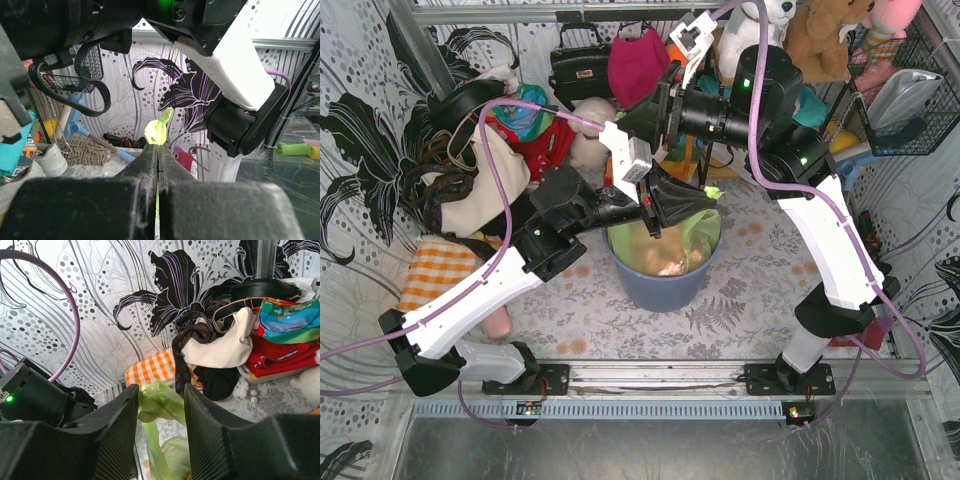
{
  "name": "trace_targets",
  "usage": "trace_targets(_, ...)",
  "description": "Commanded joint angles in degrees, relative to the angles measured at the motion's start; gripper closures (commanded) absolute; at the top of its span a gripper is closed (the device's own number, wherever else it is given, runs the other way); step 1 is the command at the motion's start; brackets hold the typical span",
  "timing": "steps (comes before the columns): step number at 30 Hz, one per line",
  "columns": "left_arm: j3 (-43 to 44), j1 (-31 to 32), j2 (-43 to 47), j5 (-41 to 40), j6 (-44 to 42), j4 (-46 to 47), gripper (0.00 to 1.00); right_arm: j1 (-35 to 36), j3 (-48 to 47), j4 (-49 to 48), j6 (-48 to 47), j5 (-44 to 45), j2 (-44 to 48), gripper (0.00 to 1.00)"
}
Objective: Tie the trash bag
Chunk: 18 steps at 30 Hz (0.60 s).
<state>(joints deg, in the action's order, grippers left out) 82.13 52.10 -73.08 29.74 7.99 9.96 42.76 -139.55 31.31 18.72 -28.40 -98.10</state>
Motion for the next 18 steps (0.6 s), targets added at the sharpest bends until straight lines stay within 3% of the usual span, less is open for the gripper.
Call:
trace_targets(1, -0.2, 0.3, -0.1, -0.2, -0.9, 1.7, 1.0, 0.4, -2.0, -0.6, -1.2, 1.8, 1.1, 0.57)
trace_targets(5, -0.1, 0.2, -0.1, -0.1, -0.9, 1.8, 1.0, 0.5, -1.0, -0.6, -1.7, 2.8, 2.2, 0.54)
trace_targets(14, -0.3, 0.3, 0.2, -0.1, -0.7, 2.2, 1.0, 0.5, -0.6, -0.5, -1.8, 3.6, 2.3, 0.63)
trace_targets(18, -0.2, 0.3, 0.3, 0.0, -0.7, 2.2, 1.0, 0.5, -0.7, -0.3, -2.0, 4.5, 3.9, 0.54)
